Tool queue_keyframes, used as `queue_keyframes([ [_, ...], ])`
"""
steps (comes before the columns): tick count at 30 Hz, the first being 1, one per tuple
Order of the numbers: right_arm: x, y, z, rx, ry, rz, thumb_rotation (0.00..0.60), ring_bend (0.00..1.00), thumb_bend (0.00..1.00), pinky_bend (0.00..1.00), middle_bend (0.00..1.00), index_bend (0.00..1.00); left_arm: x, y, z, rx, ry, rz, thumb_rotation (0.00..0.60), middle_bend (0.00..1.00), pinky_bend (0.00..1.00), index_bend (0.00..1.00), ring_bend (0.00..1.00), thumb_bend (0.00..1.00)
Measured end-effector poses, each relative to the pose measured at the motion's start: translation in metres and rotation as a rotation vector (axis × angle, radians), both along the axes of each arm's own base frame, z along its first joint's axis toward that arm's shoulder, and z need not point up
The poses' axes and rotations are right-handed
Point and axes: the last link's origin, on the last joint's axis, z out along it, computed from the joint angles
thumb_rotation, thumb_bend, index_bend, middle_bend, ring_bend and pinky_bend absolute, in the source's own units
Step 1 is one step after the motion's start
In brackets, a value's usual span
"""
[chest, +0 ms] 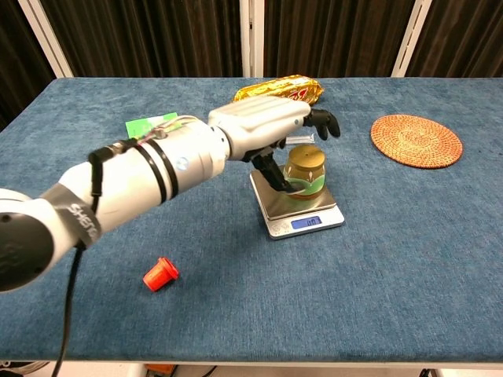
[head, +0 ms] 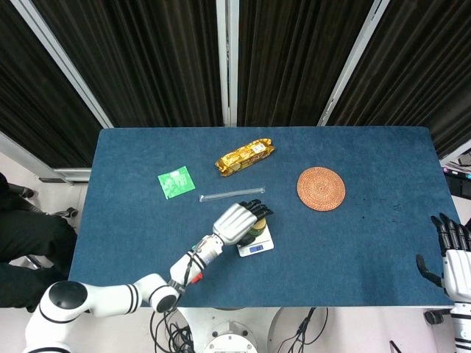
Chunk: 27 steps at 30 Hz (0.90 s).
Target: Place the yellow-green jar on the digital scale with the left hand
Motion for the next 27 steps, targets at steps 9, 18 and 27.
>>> queue_keyframes([
  [9,-0.002,0.004,0.001,0.005,0.012,-0.006,0.6,0.0,0.31,0.0,0.0,0.0,-0.05,-0.009,0.071,0.162,0.006,0.056,0.6,0.19,0.28,0.17,0.12,0.2],
  [18,0.001,0.005,-0.01,0.04,0.021,-0.005,0.6,0.0,0.31,0.0,0.0,0.0,-0.186,-0.075,0.148,0.418,0.1,0.248,0.6,0.21,0.24,0.18,0.12,0.19],
  [27,0.002,0.005,-0.027,0.099,0.022,-0.01,0.6,0.0,0.31,0.0,0.0,0.0,-0.26,-0.116,0.185,0.441,0.107,0.417,0.6,0.19,0.19,0.15,0.1,0.16],
])
